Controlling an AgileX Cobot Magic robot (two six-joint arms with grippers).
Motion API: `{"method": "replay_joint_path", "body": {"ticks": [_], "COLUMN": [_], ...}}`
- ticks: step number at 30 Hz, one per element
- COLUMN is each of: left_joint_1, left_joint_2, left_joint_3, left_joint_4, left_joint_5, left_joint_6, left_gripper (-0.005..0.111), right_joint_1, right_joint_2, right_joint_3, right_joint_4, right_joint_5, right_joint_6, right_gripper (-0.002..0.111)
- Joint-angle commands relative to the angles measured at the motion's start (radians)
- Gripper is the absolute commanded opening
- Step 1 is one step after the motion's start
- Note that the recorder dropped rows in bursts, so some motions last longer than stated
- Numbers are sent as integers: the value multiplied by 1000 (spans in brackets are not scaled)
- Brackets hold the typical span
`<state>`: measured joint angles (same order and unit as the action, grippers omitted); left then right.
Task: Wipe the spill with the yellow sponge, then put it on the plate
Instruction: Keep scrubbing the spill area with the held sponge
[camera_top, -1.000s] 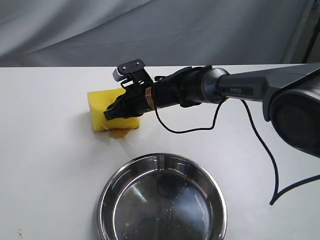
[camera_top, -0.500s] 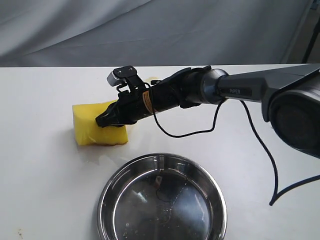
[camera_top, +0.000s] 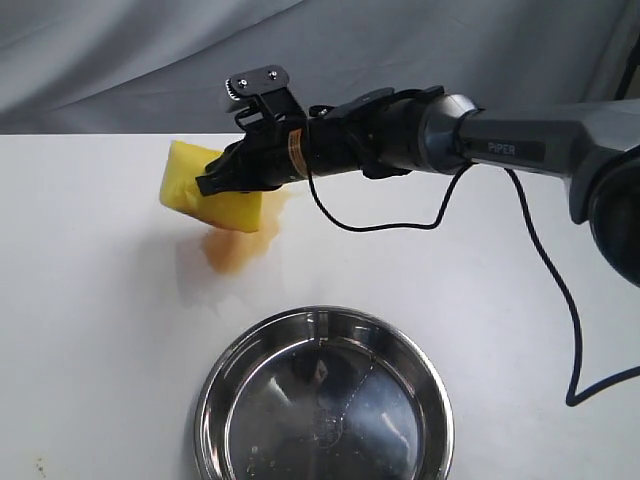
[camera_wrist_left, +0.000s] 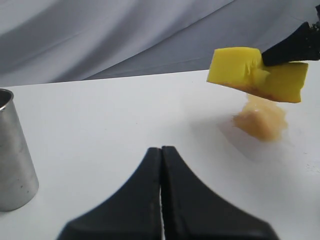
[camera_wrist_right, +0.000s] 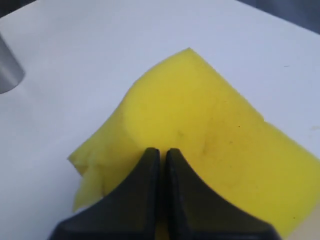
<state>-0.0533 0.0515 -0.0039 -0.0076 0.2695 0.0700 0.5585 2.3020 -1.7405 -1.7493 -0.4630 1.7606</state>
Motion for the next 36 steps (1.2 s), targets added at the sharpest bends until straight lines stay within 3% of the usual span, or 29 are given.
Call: {"method": "replay_joint_path", "body": {"ticks": [1, 20, 29, 36], "left_joint_1": [-5, -5, -5, -5], "left_joint_2": [-4, -4, -4, -4], "left_joint_3": [4, 4, 4, 4], "left_joint_4": [-8, -8, -8, -8], "left_joint_5": [-2, -2, -2, -2], "left_joint_6": [-1, -1, -1, -1], "left_gripper": [0, 0, 0, 0], "right_joint_1": [-2, -2, -2, -2], "right_joint_2": [-7, 119, 133, 133], "right_joint_3": [-1, -1, -1, -1], "right_joint_4": [5, 5, 5, 5], "right_joint_5": [178, 263, -87, -225], "right_joint_6": [-15, -15, 6, 48], "right_gripper": [1, 1, 1, 1]}}
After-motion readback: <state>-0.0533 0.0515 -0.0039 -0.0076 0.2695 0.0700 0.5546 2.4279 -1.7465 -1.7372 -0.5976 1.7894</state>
